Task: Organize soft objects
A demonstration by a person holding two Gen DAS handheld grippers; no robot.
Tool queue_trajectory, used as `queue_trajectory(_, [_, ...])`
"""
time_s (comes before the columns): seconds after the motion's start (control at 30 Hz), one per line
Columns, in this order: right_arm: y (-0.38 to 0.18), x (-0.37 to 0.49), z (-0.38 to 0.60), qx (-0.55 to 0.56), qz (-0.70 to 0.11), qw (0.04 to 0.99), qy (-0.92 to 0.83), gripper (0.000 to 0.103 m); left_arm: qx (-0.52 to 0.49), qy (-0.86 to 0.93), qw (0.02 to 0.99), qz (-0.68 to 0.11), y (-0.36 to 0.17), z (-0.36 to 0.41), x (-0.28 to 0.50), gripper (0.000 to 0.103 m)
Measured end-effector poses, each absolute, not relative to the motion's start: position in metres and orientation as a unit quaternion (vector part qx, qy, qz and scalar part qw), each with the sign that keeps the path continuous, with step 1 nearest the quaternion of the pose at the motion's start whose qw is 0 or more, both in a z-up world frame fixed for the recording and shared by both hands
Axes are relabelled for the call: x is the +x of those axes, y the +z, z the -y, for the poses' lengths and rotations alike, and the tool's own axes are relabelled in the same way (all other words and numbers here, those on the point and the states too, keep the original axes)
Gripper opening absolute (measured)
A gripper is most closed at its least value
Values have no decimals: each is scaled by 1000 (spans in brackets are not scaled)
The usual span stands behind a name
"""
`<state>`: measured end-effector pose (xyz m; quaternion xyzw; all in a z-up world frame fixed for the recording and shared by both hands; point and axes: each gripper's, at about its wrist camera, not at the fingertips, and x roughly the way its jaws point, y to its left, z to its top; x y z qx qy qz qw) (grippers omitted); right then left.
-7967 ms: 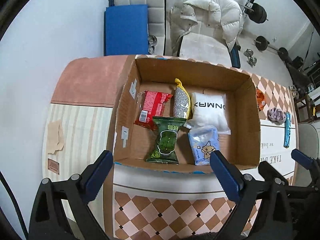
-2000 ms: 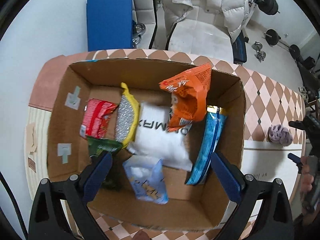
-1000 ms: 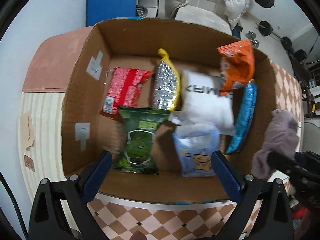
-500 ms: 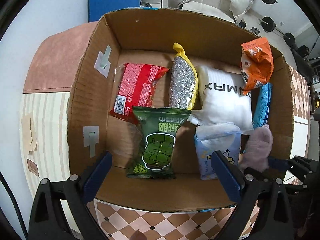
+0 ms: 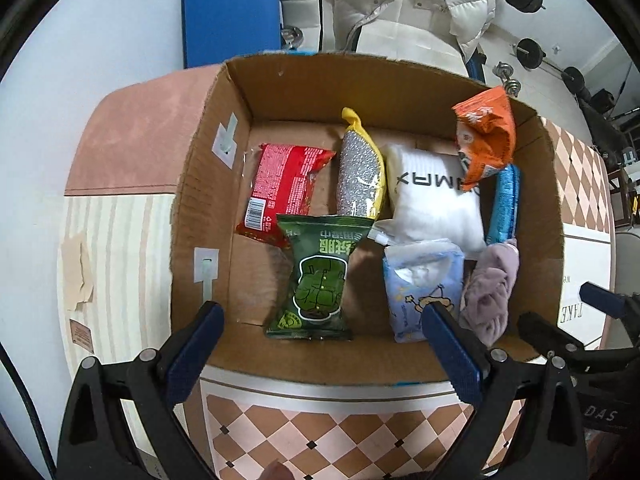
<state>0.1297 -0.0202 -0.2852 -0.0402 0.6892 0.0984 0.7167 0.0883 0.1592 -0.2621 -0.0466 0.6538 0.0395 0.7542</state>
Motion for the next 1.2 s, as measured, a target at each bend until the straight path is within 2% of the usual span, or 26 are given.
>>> queue_trajectory(0.37, [-221,93,51,-6,-626,778,50,103,-34,54,793,-605,-209,-144,60,101])
queue_trajectory(0.9, [-55,-13,85,-10,-514,856,52,103,-20,29,850,-526,-69,-101,-27,101])
queue_trajectory(1.2, [0,-59,100,-6,-487,871,58,103,-44,24,859,-510,-33,-101,-60,101])
